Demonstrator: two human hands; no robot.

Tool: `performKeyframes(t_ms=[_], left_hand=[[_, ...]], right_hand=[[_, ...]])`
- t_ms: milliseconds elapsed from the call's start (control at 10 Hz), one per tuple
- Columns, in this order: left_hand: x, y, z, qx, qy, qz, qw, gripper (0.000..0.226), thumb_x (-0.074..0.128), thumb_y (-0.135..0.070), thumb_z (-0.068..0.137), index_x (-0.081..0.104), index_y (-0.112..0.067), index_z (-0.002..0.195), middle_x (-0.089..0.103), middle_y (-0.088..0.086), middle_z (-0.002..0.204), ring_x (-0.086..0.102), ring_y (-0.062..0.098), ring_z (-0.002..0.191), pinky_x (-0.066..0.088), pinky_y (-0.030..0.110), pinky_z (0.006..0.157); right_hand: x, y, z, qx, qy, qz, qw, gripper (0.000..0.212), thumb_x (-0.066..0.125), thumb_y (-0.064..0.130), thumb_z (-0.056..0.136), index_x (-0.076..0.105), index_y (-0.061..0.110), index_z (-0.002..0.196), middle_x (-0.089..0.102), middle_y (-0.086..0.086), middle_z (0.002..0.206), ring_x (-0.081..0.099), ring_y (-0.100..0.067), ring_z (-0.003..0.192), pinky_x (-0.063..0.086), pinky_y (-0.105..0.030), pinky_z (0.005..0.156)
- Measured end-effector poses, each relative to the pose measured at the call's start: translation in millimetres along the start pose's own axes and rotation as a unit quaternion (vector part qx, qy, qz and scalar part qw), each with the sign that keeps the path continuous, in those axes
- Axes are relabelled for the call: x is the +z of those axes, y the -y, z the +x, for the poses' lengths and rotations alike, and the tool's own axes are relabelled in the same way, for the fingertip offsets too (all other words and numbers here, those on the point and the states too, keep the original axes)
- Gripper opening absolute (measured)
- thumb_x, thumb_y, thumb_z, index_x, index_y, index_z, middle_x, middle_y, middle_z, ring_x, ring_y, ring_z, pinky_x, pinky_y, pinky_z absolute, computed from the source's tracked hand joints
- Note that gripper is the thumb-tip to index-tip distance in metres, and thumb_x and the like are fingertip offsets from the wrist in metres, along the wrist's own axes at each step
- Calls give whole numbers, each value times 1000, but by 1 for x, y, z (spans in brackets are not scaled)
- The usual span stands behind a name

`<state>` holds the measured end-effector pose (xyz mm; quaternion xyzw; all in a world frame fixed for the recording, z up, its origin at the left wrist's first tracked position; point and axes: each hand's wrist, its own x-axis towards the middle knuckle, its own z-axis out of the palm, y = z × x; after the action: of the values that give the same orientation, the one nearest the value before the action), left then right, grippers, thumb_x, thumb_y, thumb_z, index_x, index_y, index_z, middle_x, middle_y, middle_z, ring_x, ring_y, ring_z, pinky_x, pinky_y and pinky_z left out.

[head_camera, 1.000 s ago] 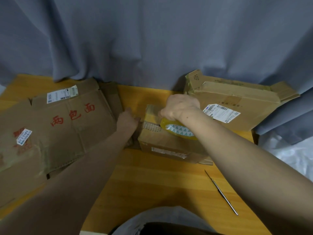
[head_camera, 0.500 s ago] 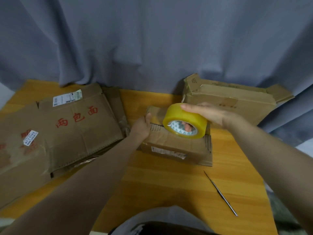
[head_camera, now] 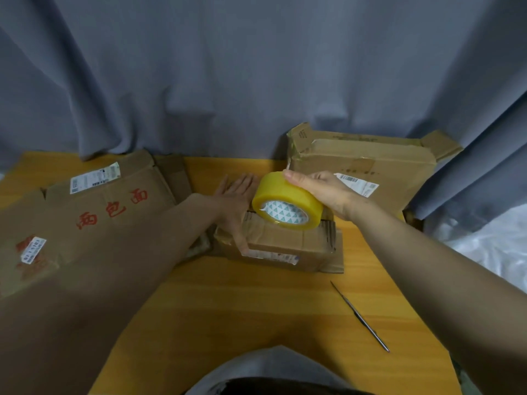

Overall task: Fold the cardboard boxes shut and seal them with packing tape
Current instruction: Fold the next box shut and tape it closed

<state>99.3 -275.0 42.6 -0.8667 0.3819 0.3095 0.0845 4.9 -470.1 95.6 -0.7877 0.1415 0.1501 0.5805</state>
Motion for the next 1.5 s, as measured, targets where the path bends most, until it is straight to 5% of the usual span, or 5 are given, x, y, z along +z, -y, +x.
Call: performKeyframes(t_ms=[400,600,1000,1300,1500], left_hand=[[3,4,6,8,-64,-26,998,152,87,-60,41,-11,-19,150,-8,2,158,-7,24,146,2,41,120],[7,0,1,-3,-120,-83,989,139,93,-39,46,4,-21,152,8,4,158,7,24,145,15,41,119],[7,-1,12,-23,-89,-52,994,152,92,-51,31,3,-24,151,6,4,158,8,25,145,18,41,118],[-31,-47,6,-64,44,143,987,159,85,-61,45,-30,-13,143,-12,17,156,-11,37,144,-11,57,114],[-35,-93,24,63,-41,110,991,163,81,-70,41,-32,-8,142,-18,13,157,-19,27,144,-26,45,103]], right_hand=[[-31,48,-6,-9,-34,-269,962,64,62,66,75,69,3,84,69,-13,86,67,-25,79,55,-41,75],[-83,23,-34,101,-25,-359,927,51,66,64,73,70,14,77,68,-2,81,64,-16,77,50,-30,68],[-88,-29,-19,167,-27,-433,885,78,64,75,65,54,32,129,57,0,128,53,-24,114,42,-33,87],[-88,-37,-17,175,-25,-445,878,88,61,82,59,55,28,128,58,0,124,54,-24,110,45,-39,94],[-93,-35,-19,172,-33,-444,879,87,60,79,64,54,24,130,57,-2,128,53,-24,112,46,-39,93]])
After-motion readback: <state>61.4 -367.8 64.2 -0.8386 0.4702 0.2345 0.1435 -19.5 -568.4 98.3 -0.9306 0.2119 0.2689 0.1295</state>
